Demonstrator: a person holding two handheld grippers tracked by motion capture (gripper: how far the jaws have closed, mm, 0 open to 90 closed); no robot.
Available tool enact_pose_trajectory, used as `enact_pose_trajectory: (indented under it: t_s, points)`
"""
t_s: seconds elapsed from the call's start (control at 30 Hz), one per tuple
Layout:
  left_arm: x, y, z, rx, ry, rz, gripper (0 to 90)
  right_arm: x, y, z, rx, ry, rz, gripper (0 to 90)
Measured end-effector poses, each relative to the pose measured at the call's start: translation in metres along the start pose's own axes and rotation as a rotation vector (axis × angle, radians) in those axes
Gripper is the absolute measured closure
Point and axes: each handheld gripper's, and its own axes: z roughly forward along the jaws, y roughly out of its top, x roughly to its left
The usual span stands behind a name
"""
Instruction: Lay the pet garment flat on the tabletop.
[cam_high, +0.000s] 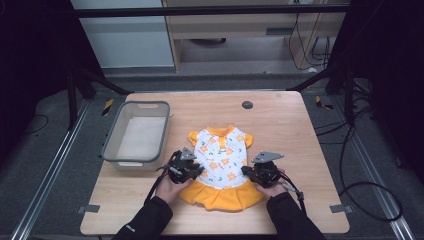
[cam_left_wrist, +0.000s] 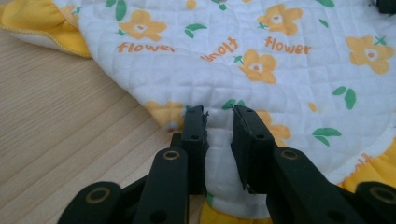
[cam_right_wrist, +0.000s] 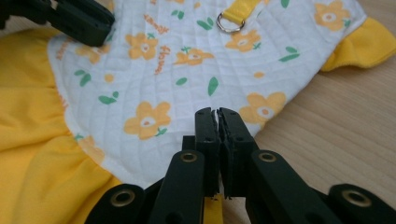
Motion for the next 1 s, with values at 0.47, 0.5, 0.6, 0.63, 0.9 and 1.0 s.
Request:
enact_pose_trajectory:
  t_s: [0.47, 0.5, 0.6, 0.63, 0.9, 1.0]
  points:
    - [-0.001, -0.010, -0.014, -0.045, 0.011, -0.030, 54.8, 0.006, -0.006, -0.003, -0.005, -0.003, -0.013, 84.6]
    - [-0.001, -0.011, -0.017, -0.050, 0.006, -0.029, 53.6, 0.005, -0.005, -0.006, -0.020, 0.003, -0.013, 83.8]
    - [-0.004, -0.014, -0.031, -0.094, 0.008, -0.018, 48.2, 0.004, -0.004, -0.019, -0.063, 0.005, -0.003, 80.6]
    - [-0.004, -0.015, -0.036, -0.103, 0.011, -0.018, 46.3, 0.003, -0.005, -0.023, -0.074, 0.008, 0.002, 79.4]
    - [-0.007, -0.038, -0.062, -0.106, 0.001, -0.009, 37.1, -0.009, -0.018, -0.055, -0.121, -0.044, 0.069, 64.4]
    - [-0.006, -0.049, -0.073, -0.109, 0.005, -0.014, 34.3, -0.014, -0.025, -0.063, -0.122, -0.068, 0.087, 58.5]
